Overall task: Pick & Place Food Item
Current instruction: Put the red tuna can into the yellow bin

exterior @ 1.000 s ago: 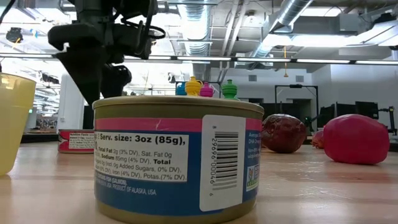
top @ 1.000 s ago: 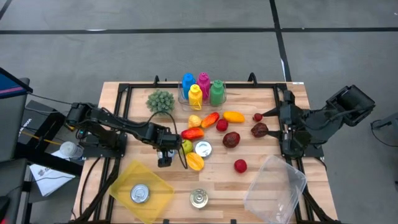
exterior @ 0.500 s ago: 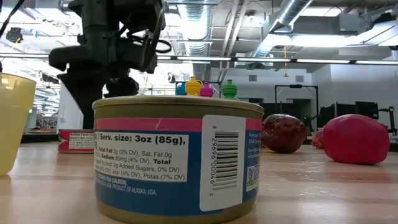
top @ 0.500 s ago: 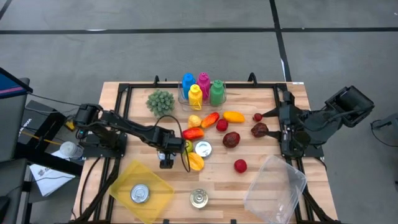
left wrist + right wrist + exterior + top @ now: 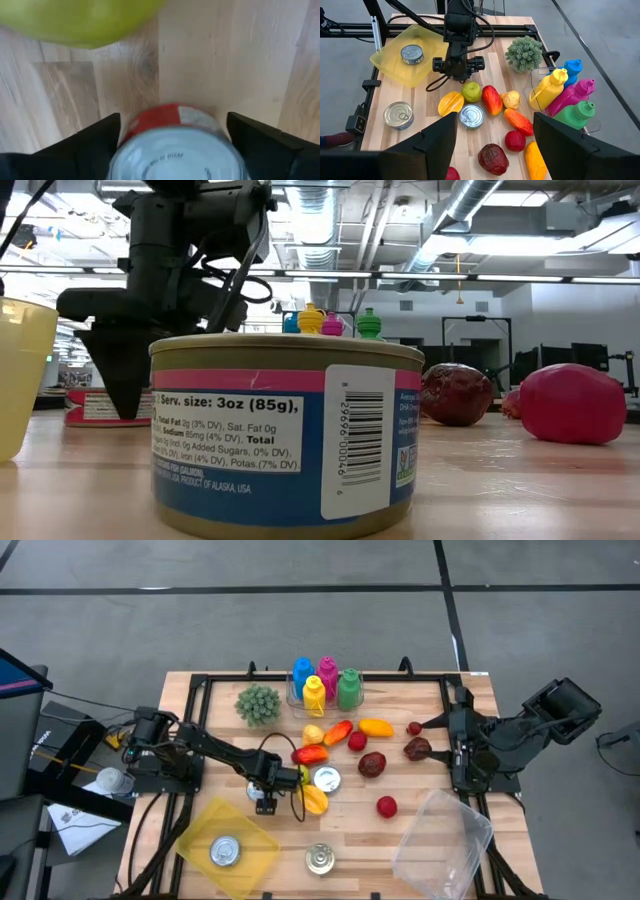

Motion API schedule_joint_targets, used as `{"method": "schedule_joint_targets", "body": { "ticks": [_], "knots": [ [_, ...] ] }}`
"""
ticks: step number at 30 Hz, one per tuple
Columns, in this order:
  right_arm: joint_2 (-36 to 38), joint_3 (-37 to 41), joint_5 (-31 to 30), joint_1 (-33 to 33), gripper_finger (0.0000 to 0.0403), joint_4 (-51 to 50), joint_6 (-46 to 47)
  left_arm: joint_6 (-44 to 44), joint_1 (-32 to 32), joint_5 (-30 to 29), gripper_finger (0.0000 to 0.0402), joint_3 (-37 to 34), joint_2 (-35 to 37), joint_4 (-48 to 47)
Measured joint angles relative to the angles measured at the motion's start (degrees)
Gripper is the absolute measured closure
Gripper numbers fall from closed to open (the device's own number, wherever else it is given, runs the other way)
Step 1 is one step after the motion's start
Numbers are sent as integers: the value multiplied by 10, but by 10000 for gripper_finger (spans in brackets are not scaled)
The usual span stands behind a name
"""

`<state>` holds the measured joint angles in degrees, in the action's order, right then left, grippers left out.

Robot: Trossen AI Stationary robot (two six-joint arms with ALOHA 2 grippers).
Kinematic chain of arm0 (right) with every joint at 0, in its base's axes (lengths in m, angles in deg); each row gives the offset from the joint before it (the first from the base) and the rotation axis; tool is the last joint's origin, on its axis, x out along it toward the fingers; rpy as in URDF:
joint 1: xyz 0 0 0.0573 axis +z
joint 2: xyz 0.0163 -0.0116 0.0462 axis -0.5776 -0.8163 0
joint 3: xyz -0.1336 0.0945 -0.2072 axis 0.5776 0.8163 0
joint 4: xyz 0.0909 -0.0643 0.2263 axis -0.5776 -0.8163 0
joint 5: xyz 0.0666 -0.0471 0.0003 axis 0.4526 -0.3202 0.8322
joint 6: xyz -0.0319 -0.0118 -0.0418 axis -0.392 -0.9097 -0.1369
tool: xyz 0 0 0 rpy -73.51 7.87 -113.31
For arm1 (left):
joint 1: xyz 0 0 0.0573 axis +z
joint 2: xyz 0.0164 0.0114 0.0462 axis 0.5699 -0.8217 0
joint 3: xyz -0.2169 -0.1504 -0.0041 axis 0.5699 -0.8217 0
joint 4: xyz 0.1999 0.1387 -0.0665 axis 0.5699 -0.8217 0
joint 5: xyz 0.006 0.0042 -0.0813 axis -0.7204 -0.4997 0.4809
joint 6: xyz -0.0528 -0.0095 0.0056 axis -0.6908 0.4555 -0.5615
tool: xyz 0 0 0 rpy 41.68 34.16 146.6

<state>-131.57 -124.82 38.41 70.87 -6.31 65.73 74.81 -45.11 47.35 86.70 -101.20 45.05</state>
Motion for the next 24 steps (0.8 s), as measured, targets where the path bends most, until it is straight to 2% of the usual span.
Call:
{"method": "schedule_joint_targets", "body": {
  "ticks": [5, 13, 17, 24],
  "knots": [
    [0, 0, 0, 0, 150, 0, 0, -6, 0, 0, 118, -3, -4, 0],
    [0, 0, 0, 0, 150, 0, 0, -12, 1, -4, 224, -4, 1, -6],
    [0, 0, 0, 0, 150, 0, 0, -90, 12, -7, 254, 2, 45, -46],
    [0, 0, 0, 0, 150, 0, 0, -302, 25, -48, 304, -6, 185, -169]
  ]
}}
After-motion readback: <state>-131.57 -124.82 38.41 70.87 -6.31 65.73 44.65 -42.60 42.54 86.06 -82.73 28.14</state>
